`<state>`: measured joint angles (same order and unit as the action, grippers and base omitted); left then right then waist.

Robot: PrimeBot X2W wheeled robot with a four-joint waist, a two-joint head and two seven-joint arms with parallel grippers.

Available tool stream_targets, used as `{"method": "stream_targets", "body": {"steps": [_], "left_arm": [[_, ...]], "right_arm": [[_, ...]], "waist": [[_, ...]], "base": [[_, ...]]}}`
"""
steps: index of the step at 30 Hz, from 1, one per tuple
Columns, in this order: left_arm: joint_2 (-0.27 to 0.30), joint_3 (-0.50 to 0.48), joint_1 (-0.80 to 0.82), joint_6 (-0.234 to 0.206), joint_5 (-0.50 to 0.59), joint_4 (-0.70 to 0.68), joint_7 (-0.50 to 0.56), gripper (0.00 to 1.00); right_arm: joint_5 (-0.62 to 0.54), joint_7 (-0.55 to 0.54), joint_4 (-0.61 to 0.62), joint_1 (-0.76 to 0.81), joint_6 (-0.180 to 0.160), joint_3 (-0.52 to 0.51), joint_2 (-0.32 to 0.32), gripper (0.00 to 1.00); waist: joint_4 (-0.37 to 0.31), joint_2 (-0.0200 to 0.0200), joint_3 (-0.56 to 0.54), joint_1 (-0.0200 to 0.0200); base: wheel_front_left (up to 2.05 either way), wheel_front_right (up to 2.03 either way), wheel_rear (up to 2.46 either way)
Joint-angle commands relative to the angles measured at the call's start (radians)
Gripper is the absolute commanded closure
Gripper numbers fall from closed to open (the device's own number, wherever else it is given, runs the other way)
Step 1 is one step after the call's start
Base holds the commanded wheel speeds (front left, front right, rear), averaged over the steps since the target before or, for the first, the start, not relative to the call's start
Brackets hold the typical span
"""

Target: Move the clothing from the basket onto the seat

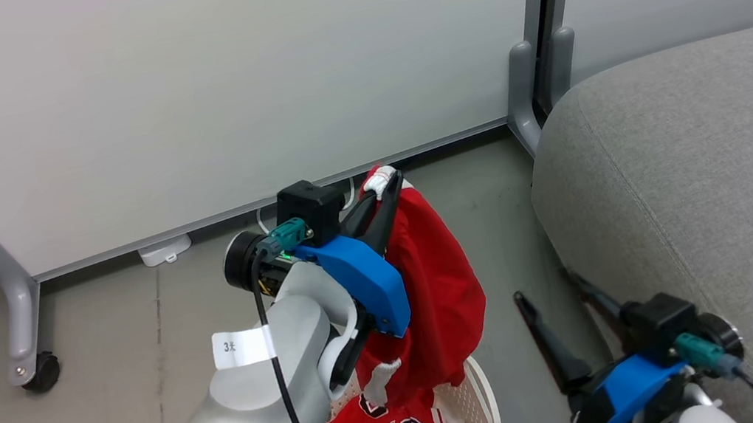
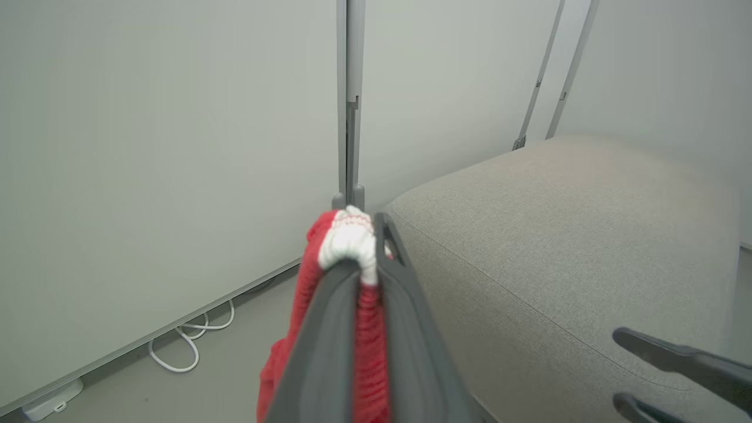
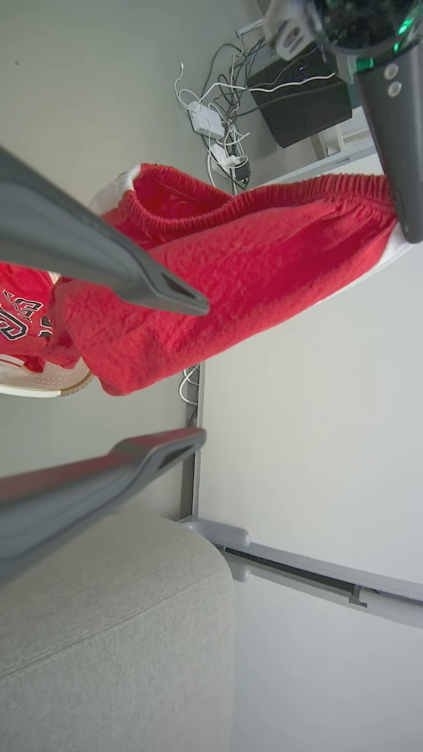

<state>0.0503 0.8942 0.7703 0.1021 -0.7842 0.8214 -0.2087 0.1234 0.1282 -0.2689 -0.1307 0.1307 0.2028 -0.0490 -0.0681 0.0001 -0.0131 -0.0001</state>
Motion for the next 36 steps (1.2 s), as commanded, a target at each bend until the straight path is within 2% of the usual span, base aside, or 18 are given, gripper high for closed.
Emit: {"method": "stream_targets", "body": {"steps": [1, 8, 22, 29, 36], "left_arm": [[0.0, 0.009, 0.017, -0.007, -0.008, 0.0, -0.006, 1.0], [0.0, 0.054, 0.037, -0.015, -0.027, -0.02, -0.007, 1.0], [0.0, 0.145, 0.08, -0.036, -0.076, -0.079, -0.01, 1.0], [0.0, 0.188, 0.092, -0.046, -0.104, -0.107, -0.013, 1.0], [0.0, 0.228, 0.101, -0.054, -0.126, -0.127, -0.018, 1.0]], "right_arm": [[-0.006, -0.005, -0.001, 0.0, 0.0, 0.019, -0.002, 0.0], [0.018, -0.009, -0.075, -0.096, 0.0, 0.123, -0.003, 0.0], [0.191, 0.07, -0.392, -0.382, 0.0, 0.301, -0.003, 0.0], [0.232, 0.114, -0.504, -0.468, 0.0, 0.35, -0.003, 0.0], [0.269, 0.133, -0.556, -0.497, 0.0, 0.372, -0.002, 0.0]], "waist": [[0.001, -0.0001, 0.003, 0.0001], [0.017, -0.0001, 0.02, 0.0001], [0.069, -0.0001, 0.051, 0.0001], [0.089, -0.0001, 0.053, 0.0001], [0.1, -0.0001, 0.045, 0.0001]], "base": [[0.0, 0.0, 0.0], [0.0, 0.0, 0.0], [0.0, 0.0, 0.0], [0.0, 0.0, 0.0], [0.0, 0.0, 0.0]]}}
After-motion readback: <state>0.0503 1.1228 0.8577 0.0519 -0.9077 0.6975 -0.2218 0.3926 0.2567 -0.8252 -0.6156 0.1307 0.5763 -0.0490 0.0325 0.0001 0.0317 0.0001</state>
